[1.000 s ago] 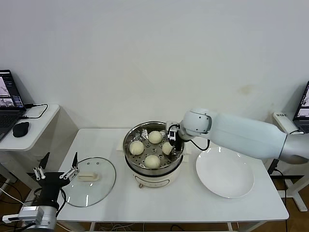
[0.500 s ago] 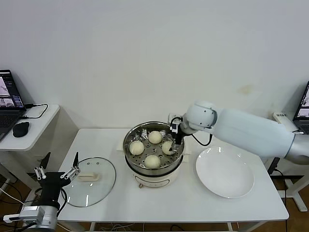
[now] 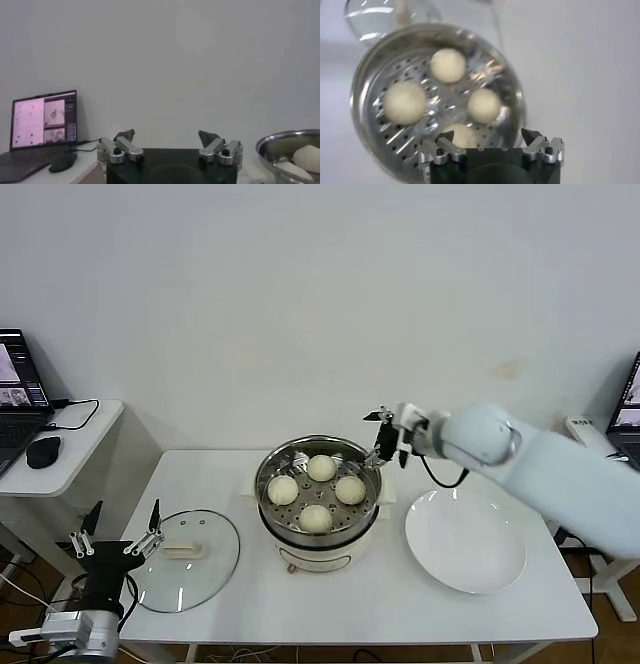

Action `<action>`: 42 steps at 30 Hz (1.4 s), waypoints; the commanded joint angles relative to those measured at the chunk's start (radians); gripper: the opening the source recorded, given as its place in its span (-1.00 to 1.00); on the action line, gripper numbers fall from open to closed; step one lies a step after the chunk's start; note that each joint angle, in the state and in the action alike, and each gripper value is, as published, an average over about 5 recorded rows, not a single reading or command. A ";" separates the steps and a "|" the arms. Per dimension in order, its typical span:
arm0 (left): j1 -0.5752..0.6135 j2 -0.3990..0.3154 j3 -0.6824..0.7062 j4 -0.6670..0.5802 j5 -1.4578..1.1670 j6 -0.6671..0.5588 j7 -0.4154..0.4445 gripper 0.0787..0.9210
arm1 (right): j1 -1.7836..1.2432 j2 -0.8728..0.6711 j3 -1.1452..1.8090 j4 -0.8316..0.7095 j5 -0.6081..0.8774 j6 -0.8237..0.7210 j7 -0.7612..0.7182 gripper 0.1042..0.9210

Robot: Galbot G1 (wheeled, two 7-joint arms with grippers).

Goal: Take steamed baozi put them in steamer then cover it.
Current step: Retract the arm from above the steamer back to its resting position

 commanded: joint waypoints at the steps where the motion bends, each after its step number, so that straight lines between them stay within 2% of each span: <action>1: -0.001 -0.008 0.013 0.034 0.010 -0.049 0.000 0.77 | -0.910 0.027 0.778 0.085 -0.169 0.499 0.334 0.76; 6: -0.008 -0.027 0.047 0.083 0.053 -0.111 -0.012 0.77 | -1.184 0.311 1.152 0.041 -0.285 0.703 0.207 0.76; 10: -0.029 -0.028 0.065 0.165 0.173 -0.139 -0.028 0.77 | -1.301 0.540 1.360 0.001 -0.324 0.789 0.113 0.76; 13: -0.060 -0.017 0.064 0.243 0.375 -0.164 -0.030 0.77 | -1.368 0.661 1.450 0.013 -0.333 0.775 0.079 0.76; 16: -0.095 -0.006 0.039 0.331 0.729 -0.202 -0.031 0.77 | -1.418 0.742 1.484 0.043 -0.338 0.757 0.106 0.76; 20: -0.101 0.041 -0.010 0.423 1.176 -0.248 -0.009 0.77 | -1.466 0.783 1.492 0.081 -0.349 0.773 0.173 0.76; 25: -0.043 0.122 -0.027 0.467 1.456 -0.237 0.023 0.77 | -1.508 0.787 1.524 0.104 -0.368 0.783 0.211 0.76; 28: -0.038 0.127 -0.029 0.493 1.527 -0.221 0.025 0.77 | -1.527 0.788 1.547 0.101 -0.377 0.800 0.228 0.76; 42: -0.161 0.114 0.058 0.603 1.584 -0.198 0.036 0.77 | -1.539 0.784 1.586 0.103 -0.360 0.821 0.272 0.76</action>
